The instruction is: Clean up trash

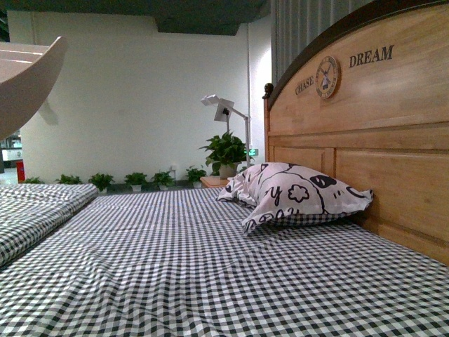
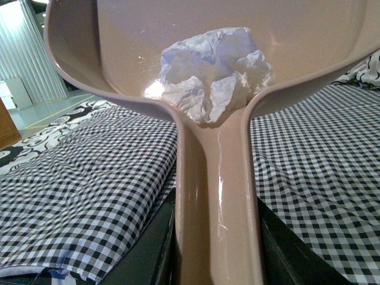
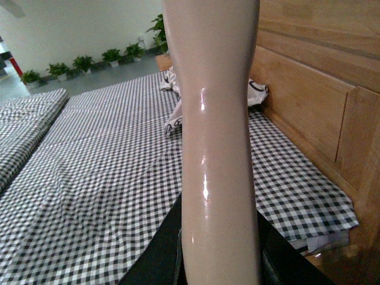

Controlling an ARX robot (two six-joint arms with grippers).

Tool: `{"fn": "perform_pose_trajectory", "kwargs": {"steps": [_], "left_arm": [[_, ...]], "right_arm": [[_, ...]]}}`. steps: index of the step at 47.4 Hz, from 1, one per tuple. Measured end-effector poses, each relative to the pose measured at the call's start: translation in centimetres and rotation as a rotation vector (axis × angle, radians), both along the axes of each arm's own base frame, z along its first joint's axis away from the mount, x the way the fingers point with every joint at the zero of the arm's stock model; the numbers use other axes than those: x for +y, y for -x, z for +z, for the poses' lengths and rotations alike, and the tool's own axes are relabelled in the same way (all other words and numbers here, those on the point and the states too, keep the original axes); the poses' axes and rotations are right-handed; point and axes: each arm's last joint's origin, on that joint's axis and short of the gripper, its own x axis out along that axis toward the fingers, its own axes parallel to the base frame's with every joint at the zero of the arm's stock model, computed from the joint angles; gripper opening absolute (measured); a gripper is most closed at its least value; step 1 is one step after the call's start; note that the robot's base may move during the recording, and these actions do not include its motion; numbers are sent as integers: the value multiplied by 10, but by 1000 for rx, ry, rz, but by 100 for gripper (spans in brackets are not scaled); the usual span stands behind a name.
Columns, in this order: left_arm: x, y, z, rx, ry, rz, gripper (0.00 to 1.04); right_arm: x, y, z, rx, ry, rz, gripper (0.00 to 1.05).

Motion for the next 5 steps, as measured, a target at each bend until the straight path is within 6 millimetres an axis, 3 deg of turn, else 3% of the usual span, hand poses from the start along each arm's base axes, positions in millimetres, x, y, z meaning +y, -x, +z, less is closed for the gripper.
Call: {"fn": "perform_pose_trajectory", "kwargs": {"steps": [5], "left_arm": [[0,0,0,0,0,0,28]], "right_arm": [[0,0,0,0,0,0,19]]}}
